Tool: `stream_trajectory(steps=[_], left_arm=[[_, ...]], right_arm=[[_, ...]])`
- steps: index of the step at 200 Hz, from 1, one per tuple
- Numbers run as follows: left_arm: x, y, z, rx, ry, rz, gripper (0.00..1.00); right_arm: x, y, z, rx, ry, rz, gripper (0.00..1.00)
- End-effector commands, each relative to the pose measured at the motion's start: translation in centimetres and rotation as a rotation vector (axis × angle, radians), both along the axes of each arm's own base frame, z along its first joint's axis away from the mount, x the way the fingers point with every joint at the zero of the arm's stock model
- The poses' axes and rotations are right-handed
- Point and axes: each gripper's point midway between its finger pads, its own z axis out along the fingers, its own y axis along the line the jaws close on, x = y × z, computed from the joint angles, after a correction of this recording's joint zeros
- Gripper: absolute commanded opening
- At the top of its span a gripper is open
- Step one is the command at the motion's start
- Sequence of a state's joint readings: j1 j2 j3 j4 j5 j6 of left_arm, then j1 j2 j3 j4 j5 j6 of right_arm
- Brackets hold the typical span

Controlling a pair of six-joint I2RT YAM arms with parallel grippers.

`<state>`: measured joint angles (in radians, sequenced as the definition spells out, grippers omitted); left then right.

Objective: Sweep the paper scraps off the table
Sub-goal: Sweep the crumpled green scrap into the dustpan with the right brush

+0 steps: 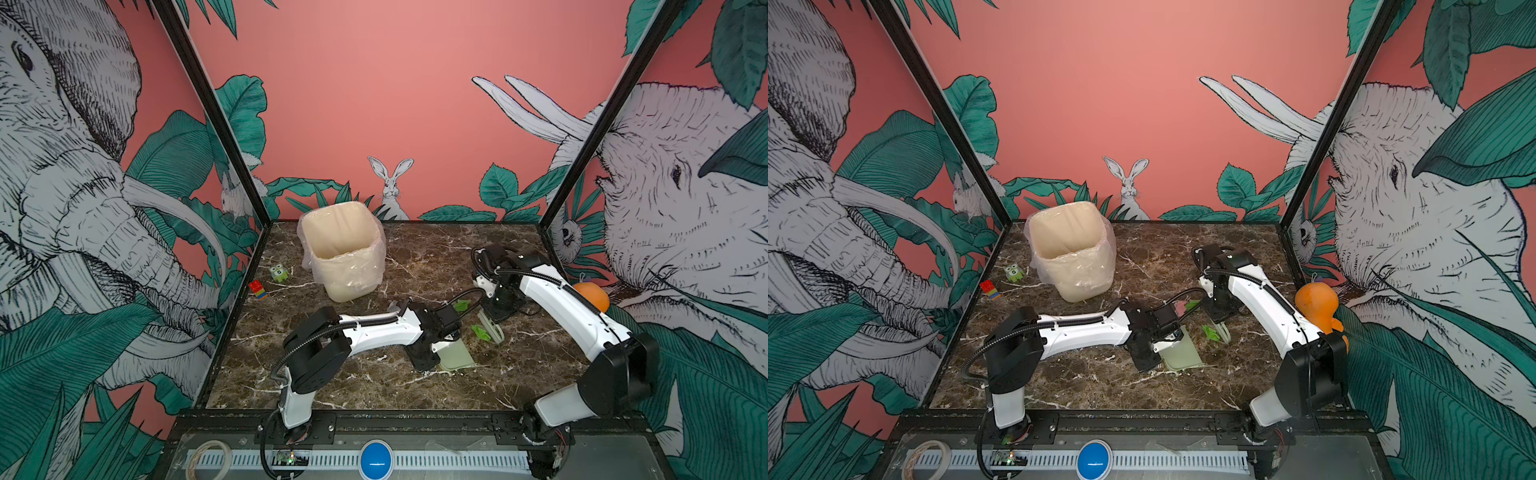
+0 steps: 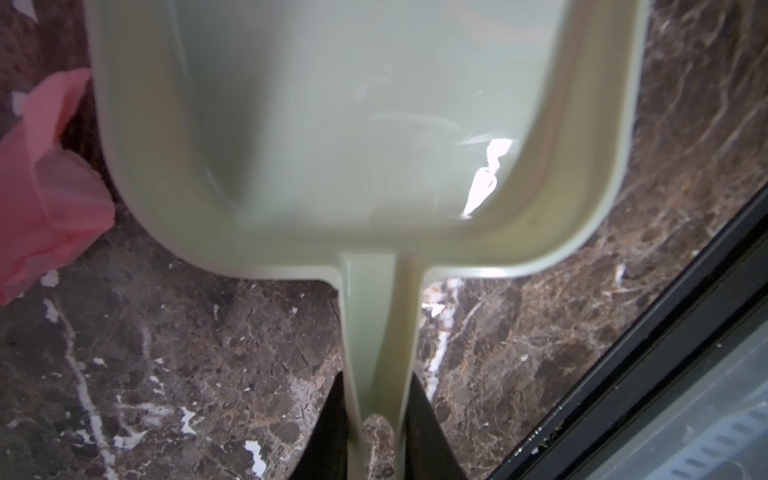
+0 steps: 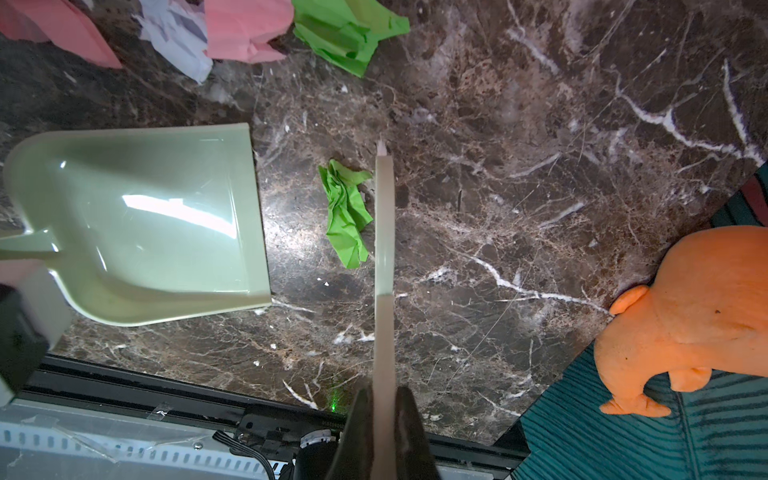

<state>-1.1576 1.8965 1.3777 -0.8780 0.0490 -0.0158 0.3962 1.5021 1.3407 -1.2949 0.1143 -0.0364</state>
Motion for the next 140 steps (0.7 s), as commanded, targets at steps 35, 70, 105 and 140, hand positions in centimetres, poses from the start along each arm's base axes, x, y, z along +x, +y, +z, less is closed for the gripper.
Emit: stream_trajectory(steps=[35, 70, 105, 140], left_arm=[[0.4, -0.3, 0.5, 0.002, -0.011, 0.0, 0.0], [0.5, -0.3, 0.4, 0.004, -0.012, 0.0, 0.0], [0.5, -0.4, 0.2, 0.002, -0.014, 0.002, 0.0], [0.6, -0.4, 0.0, 0.001, -0.014, 0.005, 0.0]], right_arm=[[-0.8, -1.2, -0.1, -0.042, 0.051, -0.014, 0.0], [-1.4, 0.2, -0.5, 0.04, 0.098, -0.041, 0.0], [-1.8, 1.6, -0.5, 0.13, 0.092, -0.072, 0.0], [-2.4, 2.8, -0.1, 0.179, 0.098, -0.069, 0.0]])
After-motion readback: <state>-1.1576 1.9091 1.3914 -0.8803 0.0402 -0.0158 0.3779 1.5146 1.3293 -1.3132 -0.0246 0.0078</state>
